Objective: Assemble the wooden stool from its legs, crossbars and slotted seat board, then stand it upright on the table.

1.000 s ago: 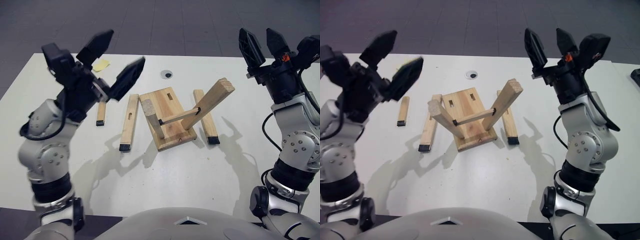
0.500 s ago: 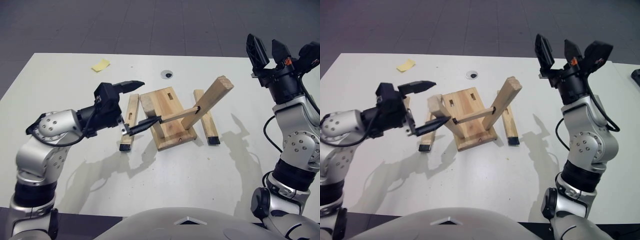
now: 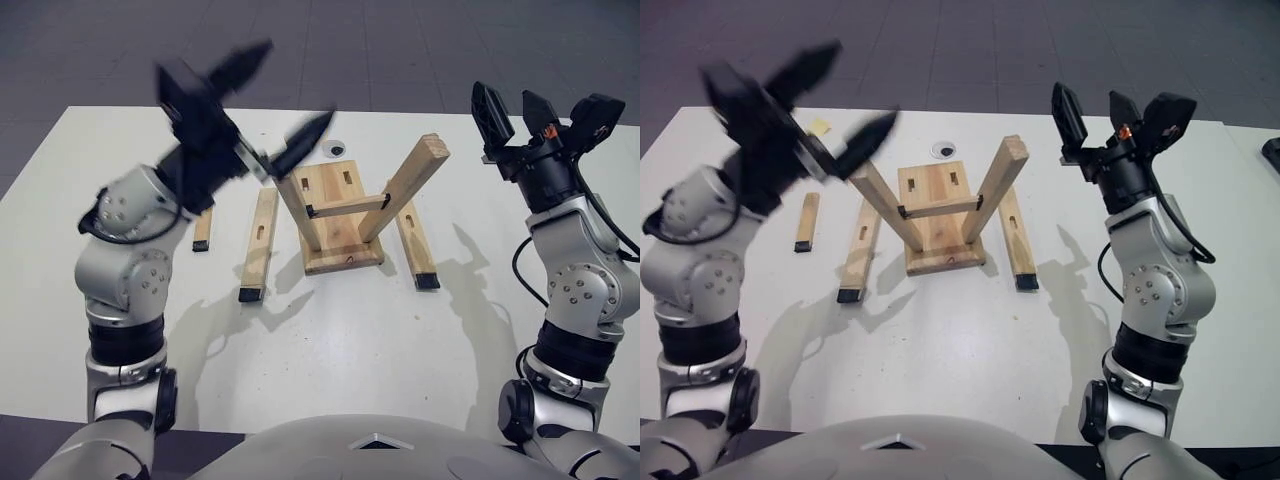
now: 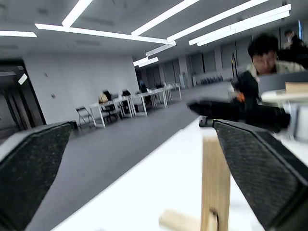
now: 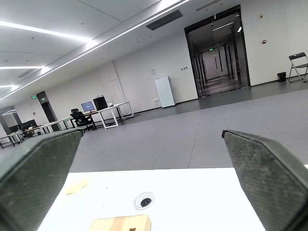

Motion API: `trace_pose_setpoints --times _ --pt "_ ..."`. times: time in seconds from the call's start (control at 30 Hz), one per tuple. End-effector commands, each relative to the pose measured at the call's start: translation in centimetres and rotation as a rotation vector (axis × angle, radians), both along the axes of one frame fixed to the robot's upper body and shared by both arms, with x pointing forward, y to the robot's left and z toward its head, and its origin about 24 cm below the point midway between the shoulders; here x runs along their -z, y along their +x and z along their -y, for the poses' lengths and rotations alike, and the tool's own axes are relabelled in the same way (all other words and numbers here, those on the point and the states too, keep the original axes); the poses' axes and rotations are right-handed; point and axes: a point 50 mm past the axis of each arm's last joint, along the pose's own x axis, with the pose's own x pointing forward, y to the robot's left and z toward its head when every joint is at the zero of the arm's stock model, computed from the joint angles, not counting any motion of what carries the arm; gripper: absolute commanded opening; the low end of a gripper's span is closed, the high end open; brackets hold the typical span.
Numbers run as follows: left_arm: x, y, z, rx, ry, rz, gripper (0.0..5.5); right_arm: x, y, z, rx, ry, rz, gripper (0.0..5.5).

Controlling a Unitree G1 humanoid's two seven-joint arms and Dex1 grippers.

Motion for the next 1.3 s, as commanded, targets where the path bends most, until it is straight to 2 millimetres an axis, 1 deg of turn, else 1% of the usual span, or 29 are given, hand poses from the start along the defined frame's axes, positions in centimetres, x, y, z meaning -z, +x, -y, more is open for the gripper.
trace_pose_setpoints --times 0.03,0.1,0.13,0.17,0.2,0.23,0.3,0.37,0.4,0.43,0.47,0.53,0.63,0.67,0.73,0.8,0.83,0.9,0.97,1.0,1.03,1.1,1.17,1.2,1.23,1.3 --pt "-4.8 0.4 1.0 -0.050 -0.206 0.079 5.40 0.5 0.2 0.0 0.030 0.029 -0.019 5.39" --pt "-5.3 0.6 1.4 -0.088 -0.182 0.078 5.40 0.6 0.3 0.2 0.041 0.034 -0.022 5.39" --pt "-4.4 1.1 1.9 -0.107 -0.111 0.043 5.40 0.7 0.4 0.4 0.053 0.036 -0.026 5.39" --pt "-2.6 1.8 2.6 -0.131 -0.021 -0.024 5.40 0.8 0.5 0.6 0.067 0.039 -0.032 5.39" --pt "0.0 2.5 3.5 -0.150 0.058 -0.128 5.40 0.9 0.5 0.8 0.086 0.042 -0.041 5.39" --pt "3.2 3.0 4.2 -0.180 0.136 -0.247 5.40 1.1 0.6 1.0 0.100 0.045 -0.048 5.39" --pt "8.4 2.7 5.3 -0.211 0.254 -0.402 5.40 1.3 0.6 1.3 0.115 0.048 -0.058 5.39" --pt "11.8 2.4 5.6 -0.240 0.315 -0.490 5.40 1.5 0.5 1.6 0.126 0.050 -0.065 5.39" --pt "12.8 2.7 5.3 -0.272 0.329 -0.506 5.40 1.6 0.5 1.7 0.130 0.044 -0.072 5.39" --pt "13.2 3.0 5.0 -0.295 0.310 -0.510 5.40 1.6 0.5 1.6 0.128 0.041 -0.076 5.39" --pt "13.2 3.5 4.7 -0.318 0.278 -0.511 5.40 1.7 0.6 1.6 0.124 0.041 -0.079 5.39" --pt "12.3 4.7 4.6 -0.347 0.210 -0.472 5.40 1.8 0.6 1.5 0.118 0.039 -0.084 5.39" --pt "9.4 5.8 5.3 -0.364 0.105 -0.337 5.40 1.9 0.6 0.9 0.088 0.037 -0.091 5.39" --pt "8.1 6.0 5.4 -0.358 0.054 -0.287 5.40 1.9 0.6 0.7 0.071 0.037 -0.086 5.39" --pt "5.2 5.9 5.3 -0.337 -0.085 -0.213 5.40 1.6 0.5 0.2 0.039 0.048 -0.061 5.39" --pt "2.5 5.4 4.6 -0.344 -0.226 -0.162 5.40 1.0 0.3 -0.4 0.001 0.060 -0.022 5.39" --pt "1.5 5.2 4.1 -0.370 -0.271 -0.142 5.40 0.6 0.1 -0.8 -0.022 0.064 0.005 5.39" --pt "0.4 4.5 3.0 -0.447 -0.311 -0.104 5.40 -0.5 -0.4 -1.5 -0.086 0.073 0.075 5.39" --pt "0.6 3.9 1.9 -0.543 -0.294 -0.084 5.40 -1.8 -1.4 -2.6 -0.190 0.063 0.158 5.39" --pt "1.0 3.8 1.4 -0.587 -0.279 -0.090 5.40 -2.2 -1.9 -3.1 -0.237 0.052 0.184 5.39" --pt "1.7 3.9 1.0 -0.630 -0.254 -0.106 5.40 -2.6 -2.4 -3.6 -0.280 0.039 0.203 5.39" --pt "3.8 4.3 0.3 -0.719 -0.192 -0.183 5.40 -3.1 -3.4 -5.0 -0.399 0.010 0.234 5.39" --pt "5.3 4.3 -0.1 -0.762 -0.182 -0.250 5.40 -3.2 -4.2 -6.6 -0.526 -0.031 0.230 5.39" --pt "5.6 4.3 0.0 -0.767 -0.184 -0.262 5.40 -2.8 -4.3 -7.3 -0.574 -0.060 0.194 5.39" --pt "5.8 4.2 0.2 -0.767 -0.184 -0.270 5.40 -1.8 -4.1 -8.2 -0.619 -0.123 0.130 5.39" --pt "6.0 4.3 0.7 -0.763 -0.181 -0.278 5.40 0.3 -3.3 -8.8 -0.635 -0.231 0.012 5.39"
